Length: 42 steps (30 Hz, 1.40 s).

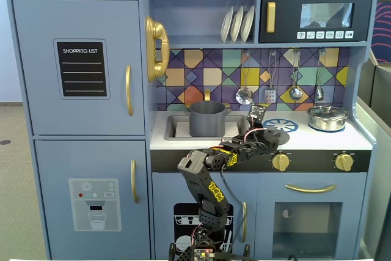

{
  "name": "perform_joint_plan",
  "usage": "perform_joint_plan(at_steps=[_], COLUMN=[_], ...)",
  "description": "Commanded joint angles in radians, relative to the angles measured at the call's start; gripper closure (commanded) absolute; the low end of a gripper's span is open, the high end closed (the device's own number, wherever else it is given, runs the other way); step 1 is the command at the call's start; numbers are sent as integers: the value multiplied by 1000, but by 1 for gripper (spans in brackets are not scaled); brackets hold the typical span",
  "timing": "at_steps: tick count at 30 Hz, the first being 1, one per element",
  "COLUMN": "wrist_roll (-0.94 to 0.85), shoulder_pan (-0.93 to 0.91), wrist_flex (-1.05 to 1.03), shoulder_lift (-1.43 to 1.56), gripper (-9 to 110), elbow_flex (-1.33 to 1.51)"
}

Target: Pick up the lid from the counter and put it on the gray recipient

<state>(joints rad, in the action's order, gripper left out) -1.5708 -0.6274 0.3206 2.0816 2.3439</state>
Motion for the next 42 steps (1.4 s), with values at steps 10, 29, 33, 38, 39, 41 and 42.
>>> perform_joint_plan(at_steps=[10,29,33,38,39,41,42], wrist_roll=[-21,-37,-32,-32,-31,-29,-26], shoulder_pan=[-12,32,35,43,46,51,57], wrist_flex=[55,57,64,46,28,-12,-41], shoulder_lift=[-95,-193,-193,-161,-147,-127,-117], gripper=[83,101,101,101,101,102,102], elbow_flex=[-153,-221,-229,-282,-301,-350,-380])
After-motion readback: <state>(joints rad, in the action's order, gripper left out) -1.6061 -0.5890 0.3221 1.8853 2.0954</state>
